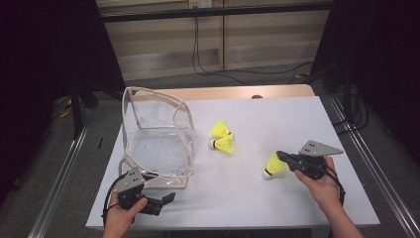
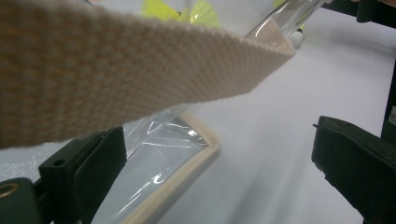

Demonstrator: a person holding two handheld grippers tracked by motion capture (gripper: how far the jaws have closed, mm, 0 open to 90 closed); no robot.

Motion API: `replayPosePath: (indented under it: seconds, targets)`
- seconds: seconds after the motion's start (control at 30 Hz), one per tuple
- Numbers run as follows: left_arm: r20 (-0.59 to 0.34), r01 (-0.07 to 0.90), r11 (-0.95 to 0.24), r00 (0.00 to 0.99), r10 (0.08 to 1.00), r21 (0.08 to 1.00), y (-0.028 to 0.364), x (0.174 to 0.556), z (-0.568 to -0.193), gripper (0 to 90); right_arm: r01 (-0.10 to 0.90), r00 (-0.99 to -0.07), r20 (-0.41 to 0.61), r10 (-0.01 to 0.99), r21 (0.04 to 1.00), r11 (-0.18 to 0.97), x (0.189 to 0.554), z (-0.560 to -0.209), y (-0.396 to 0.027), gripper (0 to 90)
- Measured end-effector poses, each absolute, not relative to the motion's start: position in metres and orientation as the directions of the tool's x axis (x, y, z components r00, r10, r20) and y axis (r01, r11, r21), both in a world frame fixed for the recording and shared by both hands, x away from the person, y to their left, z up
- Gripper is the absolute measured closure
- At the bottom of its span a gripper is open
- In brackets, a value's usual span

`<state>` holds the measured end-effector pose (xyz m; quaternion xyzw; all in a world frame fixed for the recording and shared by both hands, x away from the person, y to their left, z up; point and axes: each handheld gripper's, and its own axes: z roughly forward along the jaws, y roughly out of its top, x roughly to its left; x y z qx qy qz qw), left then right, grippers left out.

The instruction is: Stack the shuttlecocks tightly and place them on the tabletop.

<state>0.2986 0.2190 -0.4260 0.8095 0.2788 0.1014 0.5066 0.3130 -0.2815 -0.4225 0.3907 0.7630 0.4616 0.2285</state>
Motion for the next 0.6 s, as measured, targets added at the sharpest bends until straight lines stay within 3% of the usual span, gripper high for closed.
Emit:
replayPosePath:
  seconds: [0.6]
  targets:
    - [-0.118,0.348,-0.332,0.824,0.554,0.877,0.219,0.2985,-0.4258,3.2,0.388,-0.577,0.005,0.817,0.881,0.269,0.3133,-0.4261,-0.2865,90.0]
